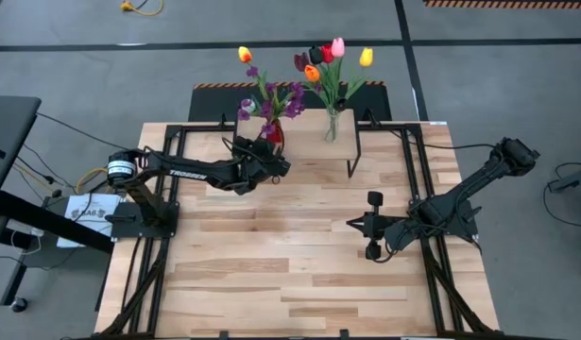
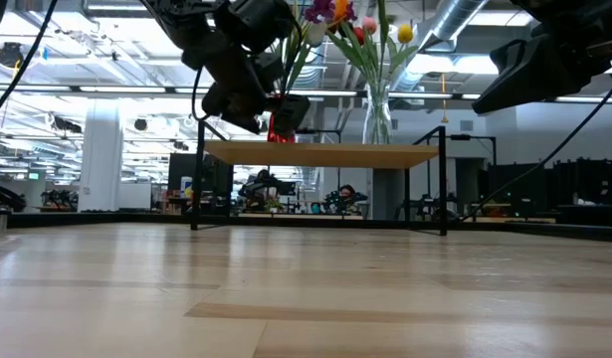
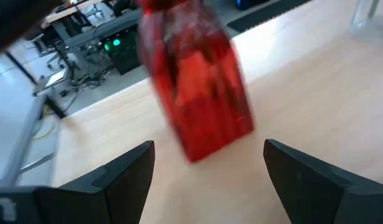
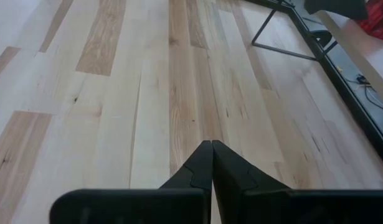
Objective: Pick and place flowers into a vace then onto a shelf
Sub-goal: Return to Home Position
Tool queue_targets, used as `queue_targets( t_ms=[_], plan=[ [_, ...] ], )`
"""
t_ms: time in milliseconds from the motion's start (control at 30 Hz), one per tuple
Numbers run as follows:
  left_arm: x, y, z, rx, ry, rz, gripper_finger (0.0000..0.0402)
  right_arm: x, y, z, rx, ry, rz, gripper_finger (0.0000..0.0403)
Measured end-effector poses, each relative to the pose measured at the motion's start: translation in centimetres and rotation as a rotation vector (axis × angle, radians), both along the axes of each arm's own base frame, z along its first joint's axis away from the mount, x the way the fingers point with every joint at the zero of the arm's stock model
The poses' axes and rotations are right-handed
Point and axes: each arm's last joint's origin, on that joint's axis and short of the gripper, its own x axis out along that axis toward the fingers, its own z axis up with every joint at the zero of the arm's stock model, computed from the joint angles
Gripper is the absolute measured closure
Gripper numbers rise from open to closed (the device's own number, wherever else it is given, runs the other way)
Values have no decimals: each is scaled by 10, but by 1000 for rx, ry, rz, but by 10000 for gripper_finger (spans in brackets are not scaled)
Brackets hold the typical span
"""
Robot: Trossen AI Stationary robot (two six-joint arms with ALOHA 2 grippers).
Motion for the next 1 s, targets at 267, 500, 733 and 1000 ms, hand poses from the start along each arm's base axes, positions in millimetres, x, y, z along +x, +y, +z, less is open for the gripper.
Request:
queue_targets(
  t_ms=[267,500,733,1000],
  plan=[
    [-18,-31,25,35,5,1,110,0,0,0,0,-1,0,403],
    [-44,-86,68,68,-86,-144,110,2,1,3,19,-32,0,403],
    [-85,-143,107,121,-232,-251,110,0,-3,11,-24,-112,-86,403],
    [-115,-180,132,37,-291,-604,110,-17,1,48,125,-309,82,403]
  ],
)
